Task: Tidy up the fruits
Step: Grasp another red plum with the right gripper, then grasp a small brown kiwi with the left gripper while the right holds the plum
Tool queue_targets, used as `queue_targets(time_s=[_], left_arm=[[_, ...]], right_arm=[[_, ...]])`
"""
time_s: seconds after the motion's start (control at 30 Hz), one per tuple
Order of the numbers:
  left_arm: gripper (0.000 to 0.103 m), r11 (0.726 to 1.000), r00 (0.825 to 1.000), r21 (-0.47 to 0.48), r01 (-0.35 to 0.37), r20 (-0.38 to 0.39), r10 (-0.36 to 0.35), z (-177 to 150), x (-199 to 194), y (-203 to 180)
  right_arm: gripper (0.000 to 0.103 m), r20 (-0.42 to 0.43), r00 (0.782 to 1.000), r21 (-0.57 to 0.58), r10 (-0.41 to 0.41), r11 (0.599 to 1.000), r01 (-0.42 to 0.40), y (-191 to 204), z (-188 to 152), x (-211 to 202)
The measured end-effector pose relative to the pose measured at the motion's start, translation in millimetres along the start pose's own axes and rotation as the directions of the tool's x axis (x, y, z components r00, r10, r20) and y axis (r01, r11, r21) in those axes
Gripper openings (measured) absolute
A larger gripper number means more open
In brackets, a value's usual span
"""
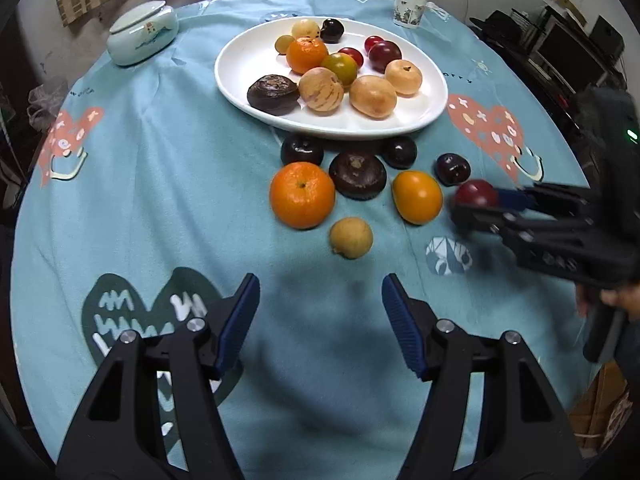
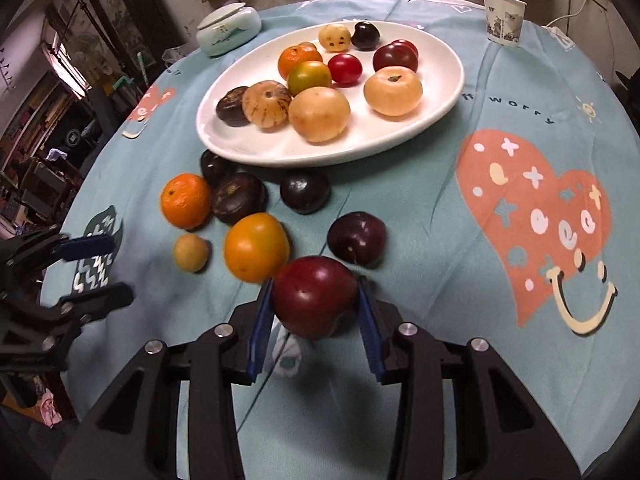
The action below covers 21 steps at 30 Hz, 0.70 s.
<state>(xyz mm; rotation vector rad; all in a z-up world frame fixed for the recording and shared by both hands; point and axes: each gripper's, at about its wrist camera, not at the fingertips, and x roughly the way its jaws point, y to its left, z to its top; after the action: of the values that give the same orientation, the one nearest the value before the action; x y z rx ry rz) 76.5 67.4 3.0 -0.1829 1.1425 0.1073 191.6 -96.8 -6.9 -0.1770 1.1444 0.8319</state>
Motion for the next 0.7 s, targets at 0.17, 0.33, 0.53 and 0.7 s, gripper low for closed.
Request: queue_targets(time_s=[0.17,0.33,0.53,0.7], left_arm=[[0.057,0.999,1.0,-0.046,0.003,-0.018,-0.003,12.6,17.5,-6.8],[0.049,0.998,0.999,-0.067,-0.02,-0.042,0.017,23.1,38.0,-11.6],[0.029,0.999,0.998,-0.034,-0.021,-0.052,0.019,22.6,44.1,-16.7],[0.029,1.0,1.0,0.005,-0.018,-0.021,0.018,16.5,22.5,-19.0]], right_arm=[[0.04,0.018,1.0,0.025,0.024,0.999,-0.025,-2.9,-13.1,-15.6],[0.04,0.018,0.998,0.037,0.053,0.998,-0.054,-2.2,-21.6,-19.8],[0.04,0.01,0.998,0.034,0.064,0.997,-0.064,2.9,-27.1,-21.4],[0.04,0.013,0.997,0.017,0.082,0.996,-0.082,18.0,-34.1,-28.4]])
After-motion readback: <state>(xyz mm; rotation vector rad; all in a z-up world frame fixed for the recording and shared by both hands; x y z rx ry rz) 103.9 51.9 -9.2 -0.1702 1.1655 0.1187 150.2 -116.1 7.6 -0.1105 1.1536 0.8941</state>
